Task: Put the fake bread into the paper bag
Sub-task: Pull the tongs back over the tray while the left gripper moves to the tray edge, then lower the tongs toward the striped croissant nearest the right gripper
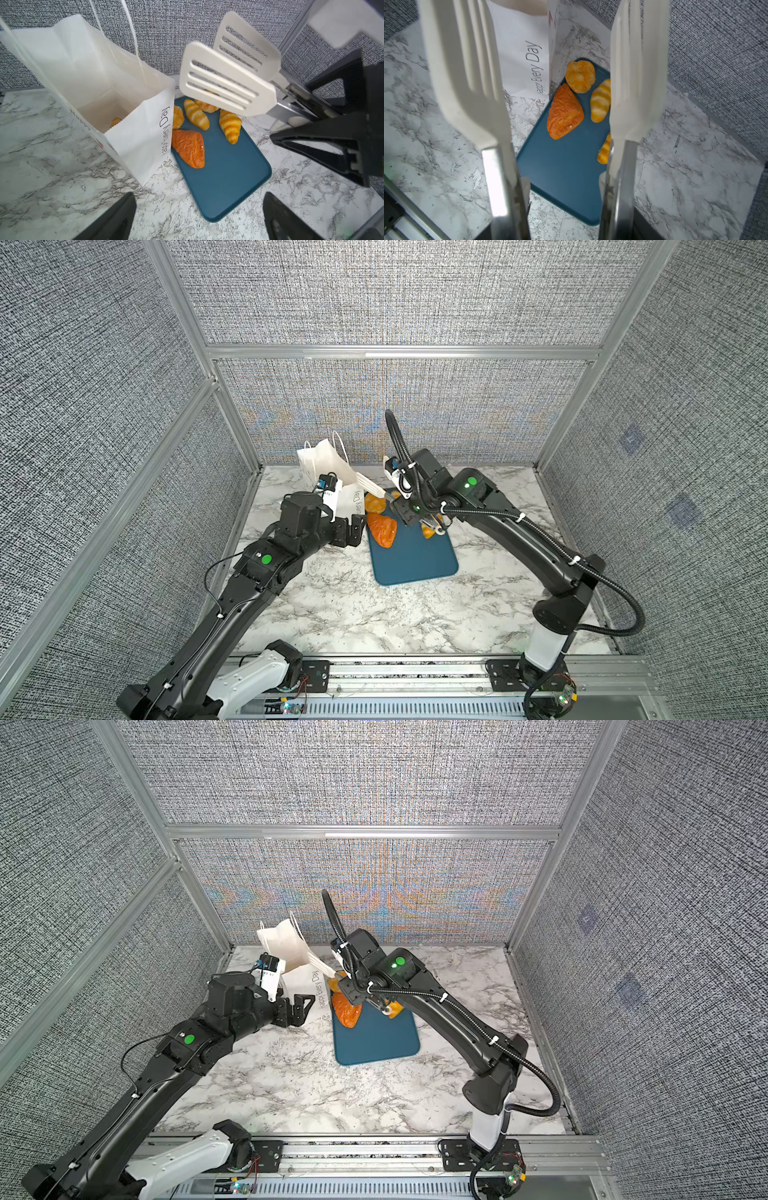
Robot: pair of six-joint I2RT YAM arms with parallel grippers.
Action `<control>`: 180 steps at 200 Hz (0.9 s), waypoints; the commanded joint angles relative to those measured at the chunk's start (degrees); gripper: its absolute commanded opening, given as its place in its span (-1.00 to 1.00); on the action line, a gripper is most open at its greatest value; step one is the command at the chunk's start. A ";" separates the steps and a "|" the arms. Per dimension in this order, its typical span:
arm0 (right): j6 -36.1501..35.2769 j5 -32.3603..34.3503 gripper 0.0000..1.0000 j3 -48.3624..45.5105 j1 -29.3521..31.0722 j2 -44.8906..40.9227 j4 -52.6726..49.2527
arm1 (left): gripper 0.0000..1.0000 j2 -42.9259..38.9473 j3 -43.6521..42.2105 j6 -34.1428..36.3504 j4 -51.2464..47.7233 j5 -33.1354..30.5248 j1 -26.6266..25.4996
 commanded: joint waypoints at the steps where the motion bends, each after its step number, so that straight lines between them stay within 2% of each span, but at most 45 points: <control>1: 3.07 5.72 0.24 -6.01 -0.82 -3.75 1.59 | 0.93 0.59 -1.23 -2.89 4.26 -3.97 -2.45; 56: 8.11 4.75 0.25 -25.28 -7.87 -12.84 2.45 | 0.95 2.75 -2.67 -4.25 6.38 -6.34 -6.36; 104: 8.51 -0.72 0.25 -38.04 -14.60 -10.82 3.25 | 0.95 5.09 -3.79 -5.55 7.62 -6.25 -7.69; 131: 8.25 -0.46 0.25 -38.95 -15.50 -7.32 3.19 | 0.95 5.70 -6.10 -7.03 9.47 -5.99 -8.83; 180: 7.88 -1.42 0.26 -33.90 -15.98 -1.23 2.60 | 0.95 7.75 -7.03 -7.96 9.38 -6.66 -10.86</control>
